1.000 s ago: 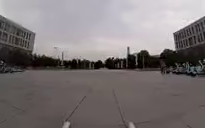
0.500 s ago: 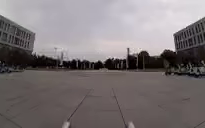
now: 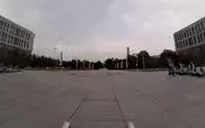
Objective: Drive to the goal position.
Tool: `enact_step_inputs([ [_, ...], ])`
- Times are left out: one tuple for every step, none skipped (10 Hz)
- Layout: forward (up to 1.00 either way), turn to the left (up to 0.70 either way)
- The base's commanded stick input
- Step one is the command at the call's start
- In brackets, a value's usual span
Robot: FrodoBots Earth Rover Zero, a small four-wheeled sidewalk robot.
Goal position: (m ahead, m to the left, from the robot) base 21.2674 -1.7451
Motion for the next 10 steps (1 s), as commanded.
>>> enact_step_inputs([
  [0.60, 0.00],
  [0.60, 0.00],
  [0.60, 0.00],
  [0.60, 0.00],
  [0.60, 0.00],
  [0.60, 0.00],
  [0.60, 0.00],
  [0.60, 0.00],
  [0.60, 0.00],
  [0.60, 0.00],
])
